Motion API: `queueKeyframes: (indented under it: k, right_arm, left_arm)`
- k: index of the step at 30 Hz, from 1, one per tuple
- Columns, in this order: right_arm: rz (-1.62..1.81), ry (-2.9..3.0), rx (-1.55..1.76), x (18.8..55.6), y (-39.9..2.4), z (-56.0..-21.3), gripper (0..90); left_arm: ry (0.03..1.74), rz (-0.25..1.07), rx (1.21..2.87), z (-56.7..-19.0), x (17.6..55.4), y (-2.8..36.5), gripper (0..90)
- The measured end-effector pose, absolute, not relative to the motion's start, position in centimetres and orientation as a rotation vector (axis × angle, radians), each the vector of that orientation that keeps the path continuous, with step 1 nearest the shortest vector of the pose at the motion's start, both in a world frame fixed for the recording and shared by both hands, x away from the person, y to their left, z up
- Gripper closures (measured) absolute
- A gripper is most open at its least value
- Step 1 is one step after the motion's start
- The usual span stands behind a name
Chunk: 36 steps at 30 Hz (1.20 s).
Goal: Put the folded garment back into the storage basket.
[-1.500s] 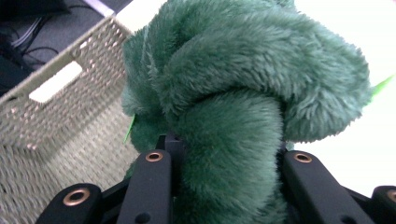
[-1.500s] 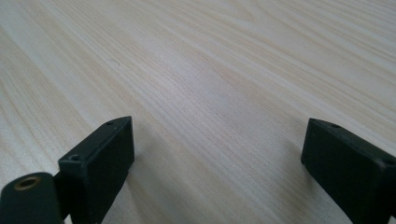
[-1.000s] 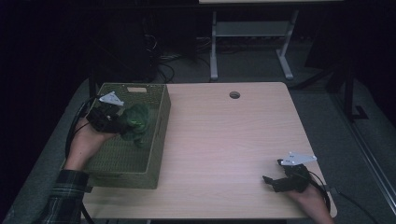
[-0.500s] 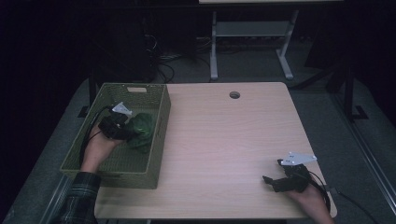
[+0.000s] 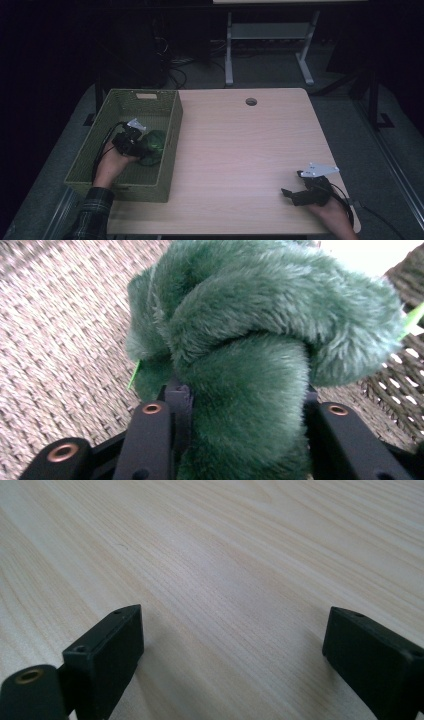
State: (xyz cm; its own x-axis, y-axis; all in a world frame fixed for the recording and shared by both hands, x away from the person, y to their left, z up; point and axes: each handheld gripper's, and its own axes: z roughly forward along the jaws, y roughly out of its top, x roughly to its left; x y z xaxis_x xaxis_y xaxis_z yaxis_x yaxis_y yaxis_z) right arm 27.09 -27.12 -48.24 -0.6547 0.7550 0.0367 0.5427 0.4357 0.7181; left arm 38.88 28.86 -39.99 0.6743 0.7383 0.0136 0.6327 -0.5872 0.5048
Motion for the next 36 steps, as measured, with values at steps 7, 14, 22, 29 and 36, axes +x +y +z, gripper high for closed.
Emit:
queueKeyframes:
  k: [7,14,22,29,36]
  right_arm:
    - [1.042,2.402,1.118,27.1,-27.1,-48.2,9.2]
    - [1.042,2.402,1.117,27.1,-27.1,-48.2,9.2]
    - [1.042,2.402,1.117,27.1,-27.1,-48.2,9.2]
    - [1.042,2.402,1.117,27.1,-27.1,-48.2,9.2]
    - [1.042,2.402,1.117,27.1,-27.1,-48.2,9.1]
  left_arm:
    - [1.045,0.264,2.44,-40.1,38.8,28.6,42.0]
    - [1.022,0.256,2.449,-39.6,38.4,28.5,26.4]
    - [1.024,0.289,2.423,-38.3,37.9,29.3,15.9]
    - [1.019,0.307,2.386,-36.7,37.4,30.3,14.0]
    - [1.002,0.327,2.323,-35.1,36.9,30.6,13.7]
